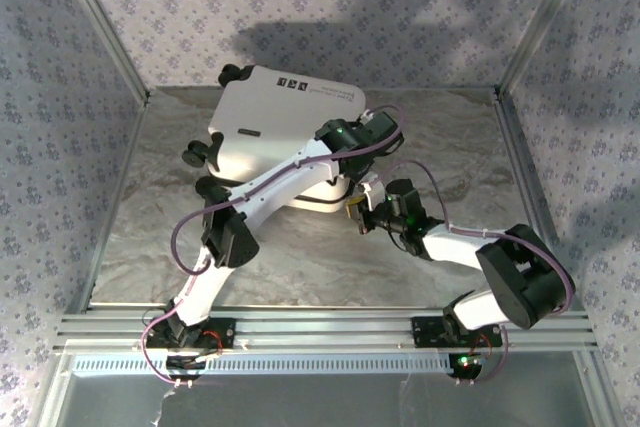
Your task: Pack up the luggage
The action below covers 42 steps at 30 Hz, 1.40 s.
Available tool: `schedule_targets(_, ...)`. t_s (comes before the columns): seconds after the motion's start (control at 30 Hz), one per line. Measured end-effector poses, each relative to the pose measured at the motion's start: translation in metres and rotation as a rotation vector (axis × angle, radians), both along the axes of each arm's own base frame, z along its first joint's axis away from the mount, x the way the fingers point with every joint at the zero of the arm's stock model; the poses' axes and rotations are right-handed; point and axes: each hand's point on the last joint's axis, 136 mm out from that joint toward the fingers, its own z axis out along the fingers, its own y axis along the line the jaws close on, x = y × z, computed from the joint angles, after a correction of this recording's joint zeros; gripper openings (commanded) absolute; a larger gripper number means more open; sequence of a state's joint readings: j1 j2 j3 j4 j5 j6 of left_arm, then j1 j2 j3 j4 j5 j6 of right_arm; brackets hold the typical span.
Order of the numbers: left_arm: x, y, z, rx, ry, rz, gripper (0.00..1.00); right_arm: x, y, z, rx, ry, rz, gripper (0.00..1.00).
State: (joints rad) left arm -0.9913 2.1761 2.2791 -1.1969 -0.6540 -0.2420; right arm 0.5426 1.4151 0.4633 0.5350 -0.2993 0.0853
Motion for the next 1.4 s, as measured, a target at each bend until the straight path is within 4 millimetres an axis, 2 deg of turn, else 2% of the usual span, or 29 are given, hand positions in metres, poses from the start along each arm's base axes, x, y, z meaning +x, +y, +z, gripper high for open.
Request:
schedule_targets(0.37, 0.002, 0.005, 0.0, -0.061, -0.061, 0.057, 0.75, 0.02, -0.011, 0.006, -0.031, -0.049, -0.039, 0.0)
schedule_targets(0.73, 0.002, 0.01, 0.003, -0.073, -0.07, 0.056, 0.73, 0.057, -0.017, 0.012, -0.003, -0.016, -0.053, 0.0)
schedule_targets(0.9, 0.003, 0.015, 0.001, -0.073, -0.066, 0.058, 0.72, 0.078, -0.015, 0.012, 0.013, -0.002, -0.047, 0.0)
schedule_targets(1.1, -0.005, 0.025, -0.001, -0.043, -0.042, 0.036, 0.71, 0.11, -0.016, 0.014, 0.035, 0.017, -0.058, 0.0)
schedule_targets(1.3, -0.021, 0.055, -0.025, 0.088, 0.053, 0.036, 0.7, 0.158, -0.045, 0.029, 0.055, -0.012, -0.163, 0.0)
schedule_targets(1.4, -0.022, 0.062, -0.03, 0.111, 0.074, 0.042, 0.7, 0.164, -0.053, 0.033, 0.069, -0.02, -0.179, 0.0)
